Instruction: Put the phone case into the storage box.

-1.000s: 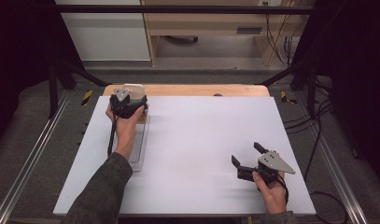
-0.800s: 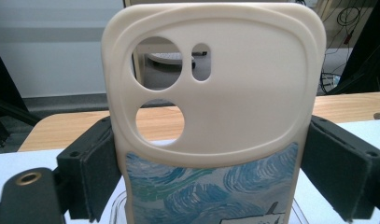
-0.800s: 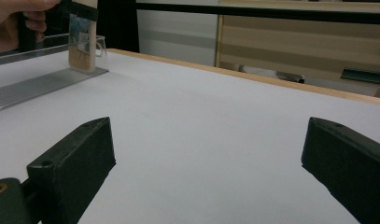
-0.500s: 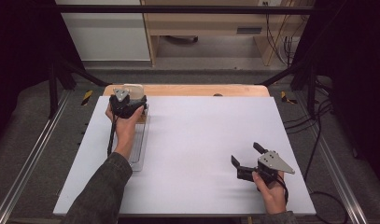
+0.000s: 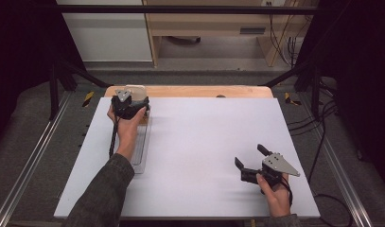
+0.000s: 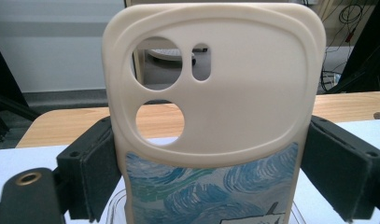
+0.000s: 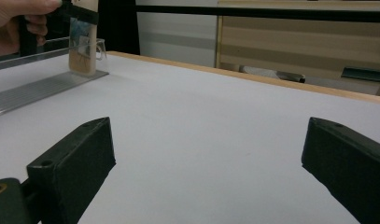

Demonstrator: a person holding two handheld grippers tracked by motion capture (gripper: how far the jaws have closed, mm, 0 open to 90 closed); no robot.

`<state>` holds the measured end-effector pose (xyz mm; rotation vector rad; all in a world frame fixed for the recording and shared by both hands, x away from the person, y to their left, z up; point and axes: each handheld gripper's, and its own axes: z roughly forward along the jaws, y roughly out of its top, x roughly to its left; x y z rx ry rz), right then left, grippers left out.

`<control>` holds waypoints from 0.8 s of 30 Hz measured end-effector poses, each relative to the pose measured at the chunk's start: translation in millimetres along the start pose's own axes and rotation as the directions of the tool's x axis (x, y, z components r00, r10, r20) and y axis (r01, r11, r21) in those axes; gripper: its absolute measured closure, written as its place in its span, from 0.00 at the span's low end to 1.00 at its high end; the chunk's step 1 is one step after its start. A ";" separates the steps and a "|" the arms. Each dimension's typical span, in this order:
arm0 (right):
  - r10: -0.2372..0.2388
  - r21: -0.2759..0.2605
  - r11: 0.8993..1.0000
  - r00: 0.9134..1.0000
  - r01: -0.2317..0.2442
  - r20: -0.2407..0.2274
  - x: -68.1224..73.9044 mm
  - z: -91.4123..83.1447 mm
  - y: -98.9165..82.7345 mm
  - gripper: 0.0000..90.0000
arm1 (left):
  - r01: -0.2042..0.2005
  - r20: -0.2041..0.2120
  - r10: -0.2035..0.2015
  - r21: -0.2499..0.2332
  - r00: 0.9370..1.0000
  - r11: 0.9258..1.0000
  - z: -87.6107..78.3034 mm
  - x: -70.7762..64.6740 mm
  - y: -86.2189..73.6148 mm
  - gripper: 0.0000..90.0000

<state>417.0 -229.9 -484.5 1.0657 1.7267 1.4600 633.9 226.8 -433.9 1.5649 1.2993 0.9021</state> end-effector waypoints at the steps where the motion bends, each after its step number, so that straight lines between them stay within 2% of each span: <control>1: -0.002 -0.001 1.000 1.000 0.002 0.000 -0.1 0.0 0.0 0.03 | 0.003 0.000 -0.003 0.001 1.000 1.000 -0.1 0.1 0.2 0.13; 6: 0.001 -0.001 1.000 1.000 -0.001 0.001 -0.4 -0.2 -0.1 0.03 | 0.009 0.001 -0.009 0.002 1.000 1.000 0.8 0.6 0.5 0.13; 14: 0.002 0.002 1.000 1.000 -0.002 0.001 -0.6 -0.4 -0.2 0.03 | -0.009 0.007 0.009 0.008 1.000 1.000 2.5 -1.3 0.6 0.13; 20: 0.000 0.002 1.000 1.000 0.000 -0.001 -0.3 -0.1 -0.4 0.03 | 0.001 -0.002 -0.001 0.007 1.000 1.000 2.7 -1.0 0.6 0.12; 24: 0.001 0.004 1.000 1.000 -0.001 -0.001 -0.3 0.0 -0.4 0.03 | -0.007 -0.004 0.007 0.006 1.000 1.000 2.9 -2.3 0.4 0.12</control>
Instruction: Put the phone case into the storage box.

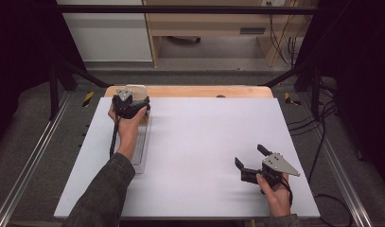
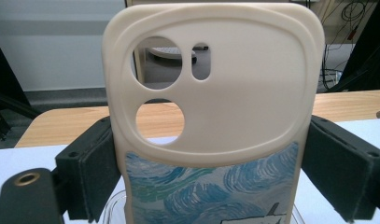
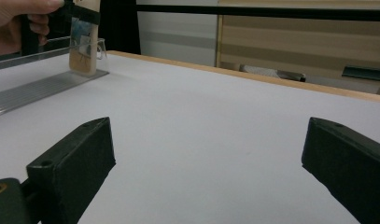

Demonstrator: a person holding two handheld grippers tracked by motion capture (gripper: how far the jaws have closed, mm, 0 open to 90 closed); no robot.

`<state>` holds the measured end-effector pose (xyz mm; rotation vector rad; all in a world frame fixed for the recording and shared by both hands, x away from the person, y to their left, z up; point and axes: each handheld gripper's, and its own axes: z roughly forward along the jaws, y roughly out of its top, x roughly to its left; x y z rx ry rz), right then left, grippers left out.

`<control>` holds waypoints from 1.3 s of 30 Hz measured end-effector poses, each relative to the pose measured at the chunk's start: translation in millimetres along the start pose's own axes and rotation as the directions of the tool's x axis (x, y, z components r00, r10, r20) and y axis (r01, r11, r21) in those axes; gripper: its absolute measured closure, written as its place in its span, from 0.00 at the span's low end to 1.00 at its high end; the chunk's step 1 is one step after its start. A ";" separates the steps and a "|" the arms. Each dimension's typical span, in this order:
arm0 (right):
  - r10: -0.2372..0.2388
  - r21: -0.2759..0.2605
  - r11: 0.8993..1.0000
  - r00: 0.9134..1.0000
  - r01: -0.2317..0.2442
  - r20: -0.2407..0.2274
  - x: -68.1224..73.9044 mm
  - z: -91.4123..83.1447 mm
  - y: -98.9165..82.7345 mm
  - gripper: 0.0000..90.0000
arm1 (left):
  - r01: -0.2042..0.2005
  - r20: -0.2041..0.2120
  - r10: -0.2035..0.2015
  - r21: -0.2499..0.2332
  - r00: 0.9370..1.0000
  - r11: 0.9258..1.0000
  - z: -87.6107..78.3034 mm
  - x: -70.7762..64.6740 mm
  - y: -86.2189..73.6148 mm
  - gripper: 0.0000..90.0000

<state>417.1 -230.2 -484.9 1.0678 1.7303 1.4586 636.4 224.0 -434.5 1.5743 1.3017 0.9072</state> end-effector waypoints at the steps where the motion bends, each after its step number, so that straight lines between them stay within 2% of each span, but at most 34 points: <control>1: 0.000 0.000 1.000 1.000 0.000 0.000 0.0 0.1 0.0 0.03 | -0.004 -0.002 0.004 0.001 1.000 1.000 -0.1 -0.4 0.0 0.12; 5: 0.000 0.001 1.000 1.000 0.000 -0.002 0.5 0.2 -0.1 0.03 | -0.013 -0.008 0.013 0.002 1.000 1.000 -0.1 -2.4 0.0 0.12; 33: 0.005 0.001 1.000 1.000 -0.005 -0.006 0.0 0.4 -0.4 0.03 | 0.005 -0.013 -0.005 0.003 1.000 1.000 2.0 0.3 -0.1 0.11; 39: 0.001 0.001 1.000 1.000 -0.001 -0.008 -0.2 1.1 -0.6 0.03 | -0.003 -0.011 0.003 0.002 1.000 1.000 2.5 0.0 -0.5 0.11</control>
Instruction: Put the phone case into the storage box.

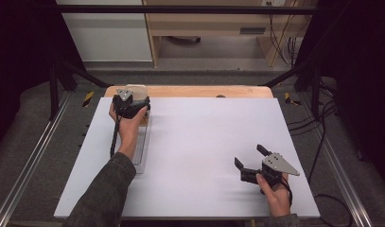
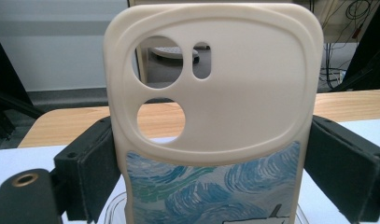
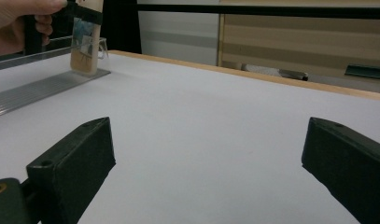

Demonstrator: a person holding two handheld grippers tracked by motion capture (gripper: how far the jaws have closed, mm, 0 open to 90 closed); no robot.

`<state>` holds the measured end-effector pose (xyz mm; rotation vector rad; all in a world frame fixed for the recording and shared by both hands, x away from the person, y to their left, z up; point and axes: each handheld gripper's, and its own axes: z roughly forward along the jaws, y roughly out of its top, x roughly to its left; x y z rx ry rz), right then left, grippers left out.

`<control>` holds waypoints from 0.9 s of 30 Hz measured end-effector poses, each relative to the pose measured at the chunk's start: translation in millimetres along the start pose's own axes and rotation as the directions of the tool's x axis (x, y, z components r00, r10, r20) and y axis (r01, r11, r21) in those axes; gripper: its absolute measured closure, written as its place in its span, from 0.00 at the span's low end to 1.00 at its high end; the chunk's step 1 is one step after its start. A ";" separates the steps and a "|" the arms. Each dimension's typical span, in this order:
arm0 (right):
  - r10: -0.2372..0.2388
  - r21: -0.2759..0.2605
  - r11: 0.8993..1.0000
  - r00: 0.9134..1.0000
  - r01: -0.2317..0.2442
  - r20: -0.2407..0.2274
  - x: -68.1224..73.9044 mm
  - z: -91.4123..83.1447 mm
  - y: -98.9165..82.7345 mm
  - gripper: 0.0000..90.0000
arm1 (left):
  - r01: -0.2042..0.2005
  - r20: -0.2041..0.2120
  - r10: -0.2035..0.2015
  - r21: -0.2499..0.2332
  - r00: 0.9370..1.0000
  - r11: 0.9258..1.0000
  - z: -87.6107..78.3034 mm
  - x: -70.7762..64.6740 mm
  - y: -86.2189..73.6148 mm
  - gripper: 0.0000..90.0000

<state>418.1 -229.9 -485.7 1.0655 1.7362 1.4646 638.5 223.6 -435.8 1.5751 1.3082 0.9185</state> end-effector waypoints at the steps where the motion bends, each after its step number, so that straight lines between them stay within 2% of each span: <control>1: 0.000 0.000 1.000 1.000 0.000 0.000 0.1 -0.1 0.0 0.03 | 0.000 0.000 0.000 0.000 1.000 1.000 0.0 0.0 0.0 0.11; 3: 0.005 -0.002 1.000 1.000 -0.005 0.000 0.0 -0.3 0.1 0.03 | 0.017 0.007 -0.017 -0.013 1.000 1.000 0.1 0.7 0.5 0.10; 11: 0.004 0.003 1.000 1.000 -0.004 0.001 -0.8 0.1 -0.7 0.03 | 0.024 0.019 -0.024 -0.031 1.000 0.999 1.3 0.2 2.0 0.05; 17: 0.008 0.003 1.000 1.000 -0.008 -0.001 -0.4 0.3 -0.8 0.03 | 0.008 0.023 -0.007 -0.051 1.000 0.999 -2.6 -1.8 5.6 0.05; 20: 0.007 0.001 1.000 1.000 -0.007 -0.002 -0.1 0.1 -0.7 0.03 | -0.010 0.024 0.011 -0.043 1.000 0.999 -4.8 -3.3 6.5 0.06; 23: 0.007 -0.003 1.000 1.000 -0.007 -0.002 0.3 -0.1 -0.7 0.03 | -0.008 0.031 0.009 -0.039 0.999 0.999 -6.8 -4.4 7.5 0.06; 27: 0.008 -0.006 1.000 1.000 -0.008 -0.004 0.7 -0.1 -0.5 0.03 | -0.041 0.047 0.044 -0.056 0.998 0.998 -14.4 -7.6 12.7 0.07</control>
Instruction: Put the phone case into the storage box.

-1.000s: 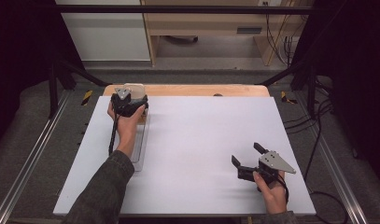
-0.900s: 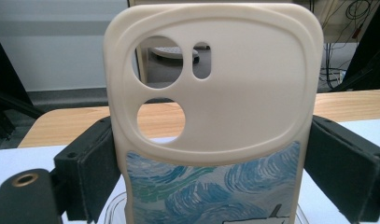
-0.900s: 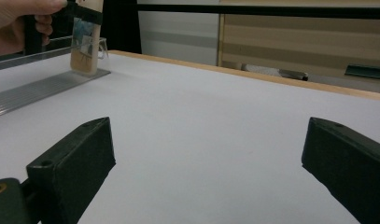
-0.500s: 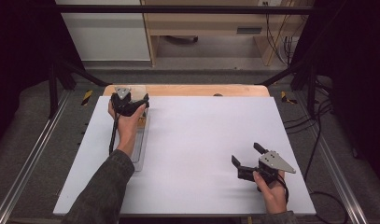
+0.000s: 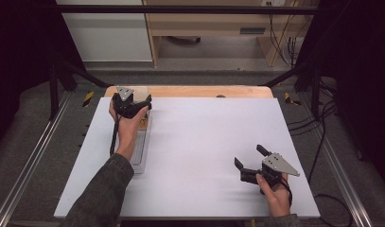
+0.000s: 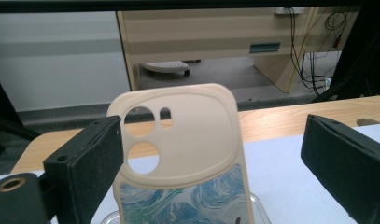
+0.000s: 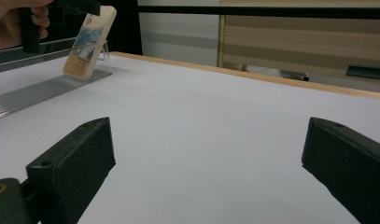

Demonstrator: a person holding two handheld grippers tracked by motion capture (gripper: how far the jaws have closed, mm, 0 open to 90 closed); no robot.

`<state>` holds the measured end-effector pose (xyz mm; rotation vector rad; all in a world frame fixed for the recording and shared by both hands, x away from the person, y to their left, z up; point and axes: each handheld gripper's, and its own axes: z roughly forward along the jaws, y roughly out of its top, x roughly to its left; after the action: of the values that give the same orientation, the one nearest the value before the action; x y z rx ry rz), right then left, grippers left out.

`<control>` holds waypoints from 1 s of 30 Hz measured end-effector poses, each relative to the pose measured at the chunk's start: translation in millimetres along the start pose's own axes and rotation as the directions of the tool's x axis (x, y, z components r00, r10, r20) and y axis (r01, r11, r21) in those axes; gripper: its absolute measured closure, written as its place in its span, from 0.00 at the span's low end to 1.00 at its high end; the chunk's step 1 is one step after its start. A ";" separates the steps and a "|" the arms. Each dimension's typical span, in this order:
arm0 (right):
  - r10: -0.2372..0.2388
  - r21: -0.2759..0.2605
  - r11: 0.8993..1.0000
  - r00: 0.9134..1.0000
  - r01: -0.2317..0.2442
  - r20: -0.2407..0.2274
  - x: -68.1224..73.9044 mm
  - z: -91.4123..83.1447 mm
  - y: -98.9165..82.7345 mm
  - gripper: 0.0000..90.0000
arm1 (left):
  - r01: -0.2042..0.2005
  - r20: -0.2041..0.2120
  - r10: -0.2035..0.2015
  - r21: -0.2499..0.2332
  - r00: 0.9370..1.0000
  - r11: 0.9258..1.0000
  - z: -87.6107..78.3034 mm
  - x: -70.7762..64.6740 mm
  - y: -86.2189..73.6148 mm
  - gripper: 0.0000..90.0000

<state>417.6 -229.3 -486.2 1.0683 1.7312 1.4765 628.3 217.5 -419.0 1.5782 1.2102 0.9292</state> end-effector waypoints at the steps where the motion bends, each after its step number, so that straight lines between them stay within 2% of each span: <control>1: 0.000 0.002 1.000 1.000 0.000 -0.001 0.4 0.0 0.0 0.03 | -0.009 0.005 0.009 0.002 1.000 1.000 -1.2 -0.9 0.8 0.07; 2: -0.001 0.002 1.000 1.000 0.001 -0.001 0.6 0.0 0.0 0.03 | -0.009 0.005 0.009 0.002 1.000 1.000 -1.2 -0.9 0.8 0.07; 6: -0.004 0.003 1.000 1.000 0.004 -0.001 1.0 0.0 0.1 0.03 | -0.075 0.019 0.075 0.002 0.997 0.997 -7.2 -5.8 3.9 0.07; 7: -0.004 0.003 1.000 1.000 0.004 -0.001 1.0 0.0 0.1 0.03 | -0.075 0.019 0.075 0.002 0.997 0.997 -7.2 -5.8 3.9 0.07; 10: -0.006 0.005 1.000 1.000 0.006 -0.001 1.7 0.4 0.1 0.03 | -0.119 0.023 0.119 -0.005 0.993 0.993 -11.3 -7.1 6.5 0.08; 17: -0.006 0.005 1.000 1.000 0.006 0.000 2.4 0.7 0.2 0.03 | -0.135 0.029 0.135 -0.005 0.990 0.991 -15.1 -5.9 8.3 0.08; 21: -0.006 0.005 1.000 1.000 0.006 0.001 2.6 0.6 0.2 0.03 | -0.164 0.027 0.164 -0.007 0.986 0.986 -17.7 -7.1 9.4 0.08; 22: -0.006 0.005 1.000 1.000 0.006 0.001 2.6 0.6 0.2 0.03 | -0.184 0.028 0.184 -0.007 0.982 0.983 -18.7 -8.6 9.8 0.08; 23: -0.005 0.004 1.000 1.000 0.005 0.001 2.5 0.7 0.2 0.03 | -0.184 0.028 0.184 -0.007 0.982 0.983 -18.7 -8.6 9.8 0.08; 27: -0.006 0.003 1.000 1.000 0.006 0.002 2.4 0.6 0.3 0.03 | -0.218 0.035 0.218 -0.014 0.975 0.976 -20.5 -11.5 11.0 0.07; 30: -0.006 0.003 1.000 1.000 0.006 0.001 2.5 0.6 0.3 0.03 | -0.268 0.042 0.268 -0.016 0.962 0.963 -20.9 -15.1 10.9 0.07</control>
<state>417.0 -226.8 -485.9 1.0645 1.7353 1.4701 608.4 206.2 -402.8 1.7746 0.9736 1.0638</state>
